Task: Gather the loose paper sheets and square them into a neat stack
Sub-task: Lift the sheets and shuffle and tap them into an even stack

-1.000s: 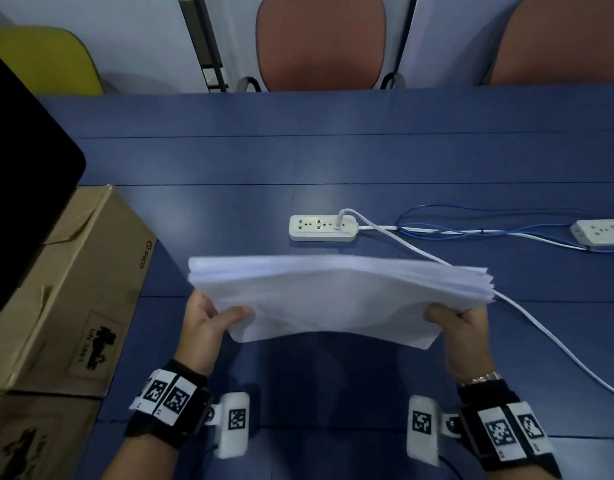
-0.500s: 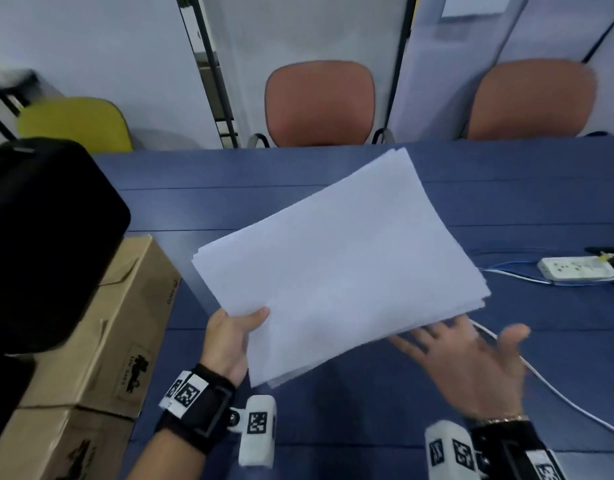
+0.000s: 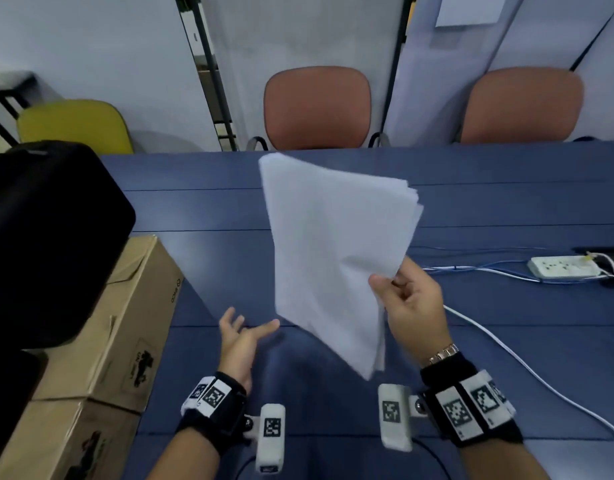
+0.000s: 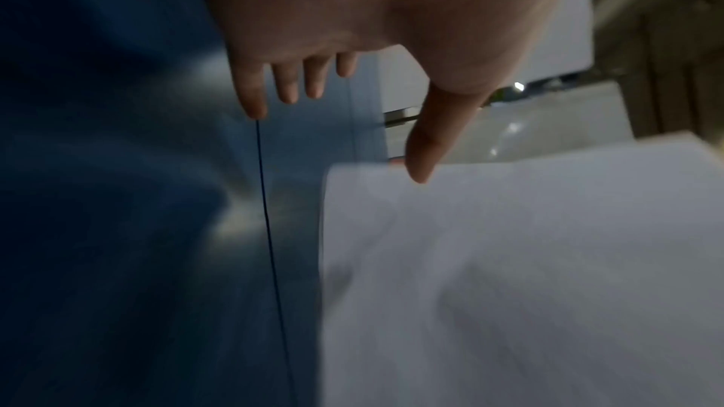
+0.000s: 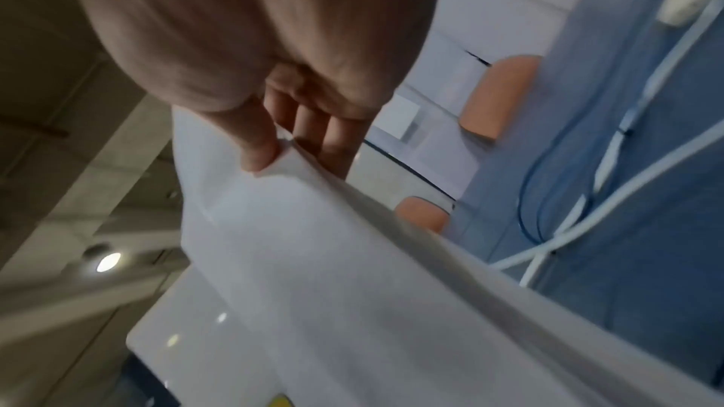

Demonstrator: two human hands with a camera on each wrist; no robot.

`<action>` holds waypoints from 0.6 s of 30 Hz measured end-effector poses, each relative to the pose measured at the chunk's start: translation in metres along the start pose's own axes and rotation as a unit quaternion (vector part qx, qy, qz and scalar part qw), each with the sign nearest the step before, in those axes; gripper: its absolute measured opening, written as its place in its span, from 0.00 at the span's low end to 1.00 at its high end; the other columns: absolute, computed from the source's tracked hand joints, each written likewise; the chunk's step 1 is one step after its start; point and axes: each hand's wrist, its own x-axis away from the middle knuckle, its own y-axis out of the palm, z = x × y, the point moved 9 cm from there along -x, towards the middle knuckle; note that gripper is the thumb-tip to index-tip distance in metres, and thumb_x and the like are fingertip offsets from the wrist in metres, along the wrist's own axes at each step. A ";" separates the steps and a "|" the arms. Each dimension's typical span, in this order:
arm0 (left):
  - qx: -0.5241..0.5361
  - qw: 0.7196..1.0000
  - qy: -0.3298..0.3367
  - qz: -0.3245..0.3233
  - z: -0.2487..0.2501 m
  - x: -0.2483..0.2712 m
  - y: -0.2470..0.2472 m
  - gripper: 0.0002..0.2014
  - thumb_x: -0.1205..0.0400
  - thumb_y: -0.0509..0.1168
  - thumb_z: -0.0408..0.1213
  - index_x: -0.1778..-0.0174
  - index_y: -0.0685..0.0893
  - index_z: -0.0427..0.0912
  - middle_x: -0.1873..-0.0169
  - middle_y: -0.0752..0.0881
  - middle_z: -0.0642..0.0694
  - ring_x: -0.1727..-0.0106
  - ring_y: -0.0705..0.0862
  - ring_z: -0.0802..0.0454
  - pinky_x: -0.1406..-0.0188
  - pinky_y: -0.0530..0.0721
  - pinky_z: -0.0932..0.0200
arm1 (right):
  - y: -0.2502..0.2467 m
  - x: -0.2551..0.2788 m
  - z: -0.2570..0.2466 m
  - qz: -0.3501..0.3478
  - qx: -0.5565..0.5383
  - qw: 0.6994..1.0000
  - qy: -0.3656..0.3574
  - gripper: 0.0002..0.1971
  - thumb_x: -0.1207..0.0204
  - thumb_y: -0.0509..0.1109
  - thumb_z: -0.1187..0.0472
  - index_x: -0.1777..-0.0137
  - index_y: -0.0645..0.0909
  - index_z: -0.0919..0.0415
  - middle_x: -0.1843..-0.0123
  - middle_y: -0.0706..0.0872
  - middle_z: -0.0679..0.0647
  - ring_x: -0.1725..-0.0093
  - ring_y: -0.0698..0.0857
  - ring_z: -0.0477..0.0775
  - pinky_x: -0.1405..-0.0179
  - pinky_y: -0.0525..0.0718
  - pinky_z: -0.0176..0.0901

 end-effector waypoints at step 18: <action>-0.017 0.963 0.218 -0.159 0.069 0.040 0.043 0.18 0.32 0.77 0.29 0.46 0.88 0.33 0.51 0.94 0.39 0.48 0.92 0.41 0.51 0.90 0.49 | -0.023 0.027 0.032 0.074 -0.015 0.996 0.049 0.15 0.25 0.67 0.79 0.54 0.82 0.56 0.62 0.84 0.63 0.66 0.77 0.60 0.65 0.77 0.53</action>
